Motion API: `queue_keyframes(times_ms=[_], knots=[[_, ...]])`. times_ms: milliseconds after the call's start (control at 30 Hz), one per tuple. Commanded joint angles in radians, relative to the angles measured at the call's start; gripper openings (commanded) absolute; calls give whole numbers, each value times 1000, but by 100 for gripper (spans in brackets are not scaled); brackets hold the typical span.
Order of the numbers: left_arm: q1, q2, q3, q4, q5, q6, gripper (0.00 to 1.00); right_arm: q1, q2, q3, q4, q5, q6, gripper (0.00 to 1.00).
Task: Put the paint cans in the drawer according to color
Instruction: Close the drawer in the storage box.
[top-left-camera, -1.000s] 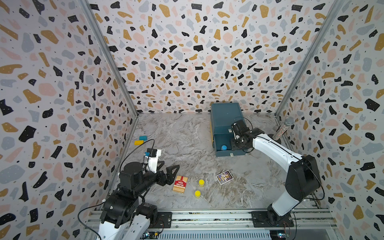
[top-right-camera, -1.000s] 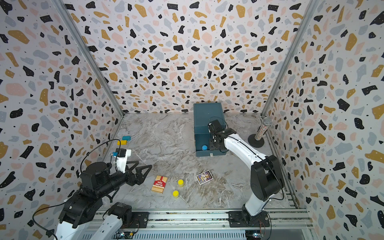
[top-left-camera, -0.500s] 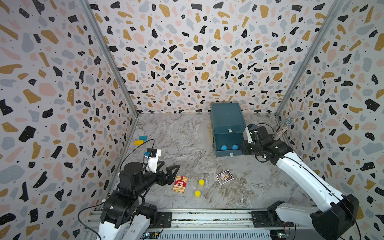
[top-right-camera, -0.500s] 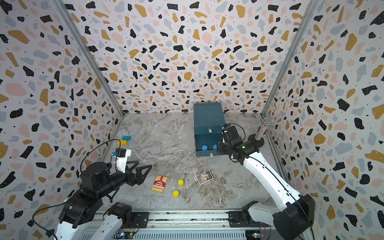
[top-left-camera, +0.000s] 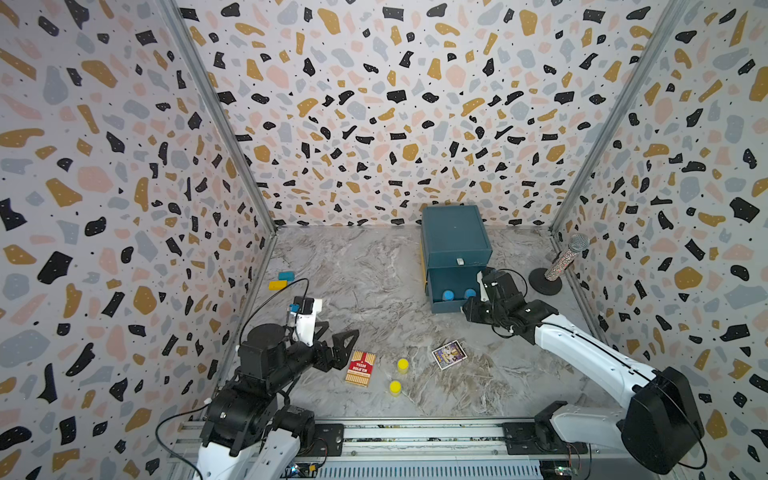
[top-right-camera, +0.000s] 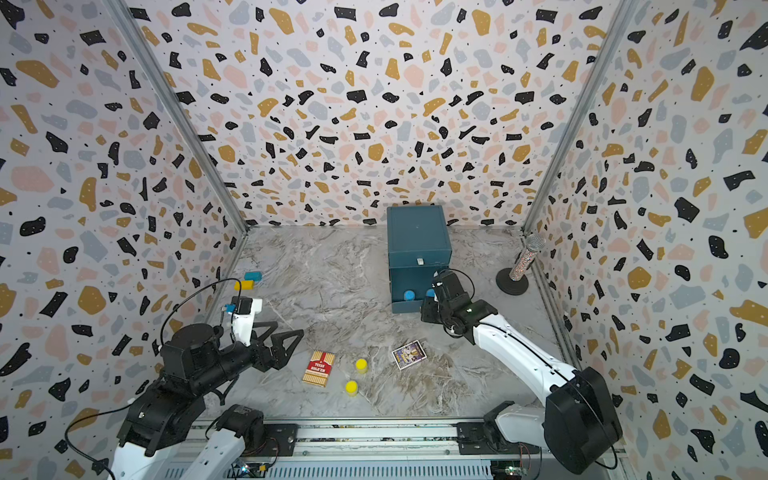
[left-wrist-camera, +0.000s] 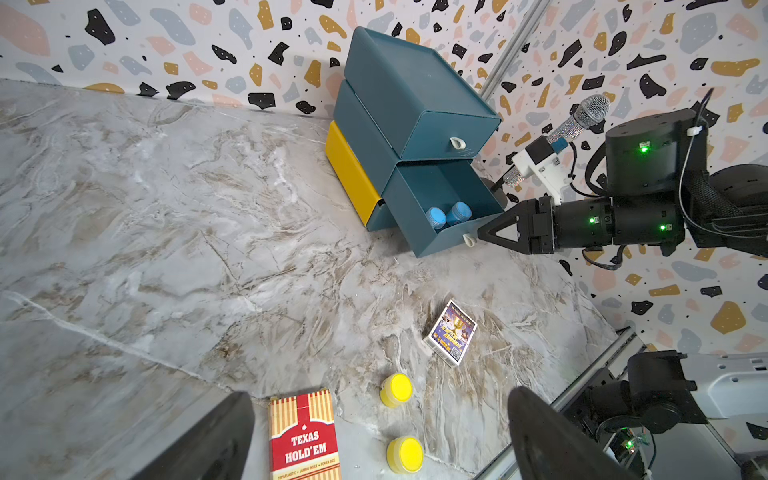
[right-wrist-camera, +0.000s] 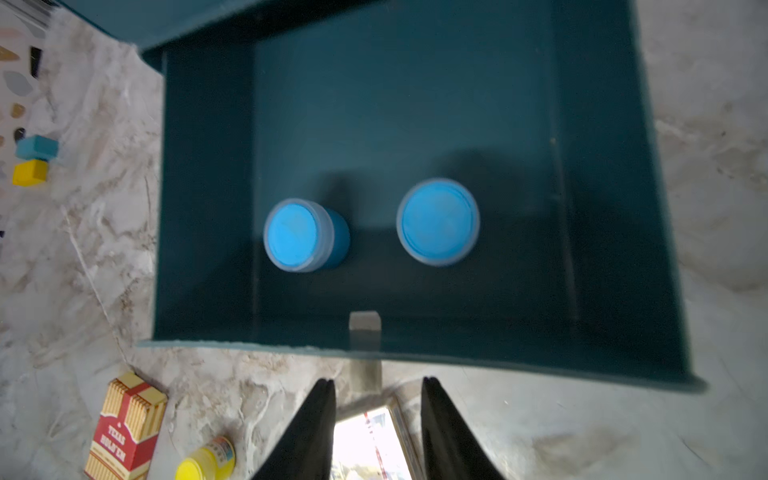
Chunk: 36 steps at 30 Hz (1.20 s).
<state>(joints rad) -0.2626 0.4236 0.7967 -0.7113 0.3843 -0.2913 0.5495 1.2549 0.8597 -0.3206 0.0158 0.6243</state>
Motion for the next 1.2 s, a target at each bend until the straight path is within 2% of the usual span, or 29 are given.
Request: queue_keyframes(times_ms=[0, 167, 300, 733, 1033, 1167], knots=[[8, -2, 17, 29, 16, 10, 98, 10, -12, -27, 159, 77, 6, 39], [8, -2, 17, 30, 18, 10, 98, 10, 115, 30, 214, 106, -23, 39], [8, -2, 16, 30, 16, 11, 98, 9, 177, 46, 326, 130, -34, 39], [11, -2, 16, 31, 18, 10, 98, 9, 261, 14, 653, 222, -64, 39], [11, 0, 17, 30, 21, 11, 98, 5, 334, 33, 718, 242, -41, 41], [14, 1, 16, 31, 21, 10, 98, 2, 344, 18, 756, 234, -25, 44]])
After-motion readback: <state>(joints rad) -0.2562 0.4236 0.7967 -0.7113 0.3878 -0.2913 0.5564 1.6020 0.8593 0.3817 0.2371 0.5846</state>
